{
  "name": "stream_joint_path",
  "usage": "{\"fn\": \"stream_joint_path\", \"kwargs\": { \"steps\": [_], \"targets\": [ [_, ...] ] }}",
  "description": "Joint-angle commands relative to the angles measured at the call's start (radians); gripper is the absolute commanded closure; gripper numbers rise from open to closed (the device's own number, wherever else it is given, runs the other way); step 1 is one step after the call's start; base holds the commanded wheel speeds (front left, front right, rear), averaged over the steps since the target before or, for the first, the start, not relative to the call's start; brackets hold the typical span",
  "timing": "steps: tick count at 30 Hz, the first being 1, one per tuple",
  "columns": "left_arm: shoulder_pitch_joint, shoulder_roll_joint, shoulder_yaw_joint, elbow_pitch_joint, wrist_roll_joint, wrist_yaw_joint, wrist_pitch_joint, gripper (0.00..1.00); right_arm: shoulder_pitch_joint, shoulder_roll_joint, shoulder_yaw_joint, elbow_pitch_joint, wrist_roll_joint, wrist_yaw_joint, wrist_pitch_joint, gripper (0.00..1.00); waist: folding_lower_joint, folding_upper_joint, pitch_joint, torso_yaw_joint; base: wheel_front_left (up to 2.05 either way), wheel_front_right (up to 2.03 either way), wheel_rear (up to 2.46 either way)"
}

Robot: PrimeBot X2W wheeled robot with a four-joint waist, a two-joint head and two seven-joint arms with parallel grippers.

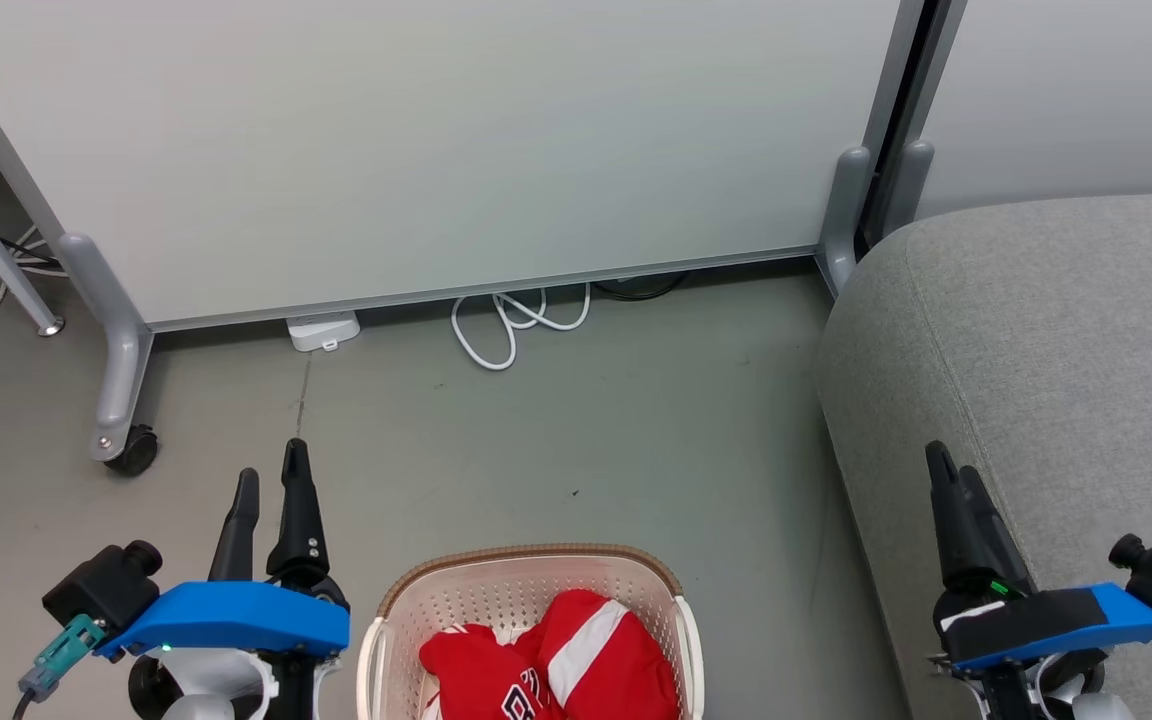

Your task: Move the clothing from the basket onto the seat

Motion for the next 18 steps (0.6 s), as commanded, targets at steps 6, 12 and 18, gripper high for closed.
{"fn": "stream_joint_path", "kwargs": {
  "steps": [6, 12, 18],
  "targets": [
    [-0.033, 0.018, -0.037, -0.002, 0.109, 0.02, -0.028, 0.0, -0.031, -0.007, 0.02, 0.003, -0.122, 0.003, -0.027, 0.0, -0.0001, 0.0, 0.001, 0.001, 0.0, 0.0, 0.0],
    [-0.039, 0.028, -0.064, 0.003, 0.182, 0.032, -0.046, 0.0, -0.036, -0.008, 0.031, 0.011, -0.201, 0.003, -0.045, 0.0, -0.0001, 0.0, 0.003, 0.002, 0.0, 0.0, 0.0],
    [-0.043, 0.034, -0.087, 0.005, 0.248, 0.04, -0.063, 0.0, -0.039, -0.008, 0.04, 0.015, -0.27, 0.003, -0.062, 0.0, -0.0001, 0.0, 0.004, 0.002, 0.0, 0.0, 0.0]
  ]
}}
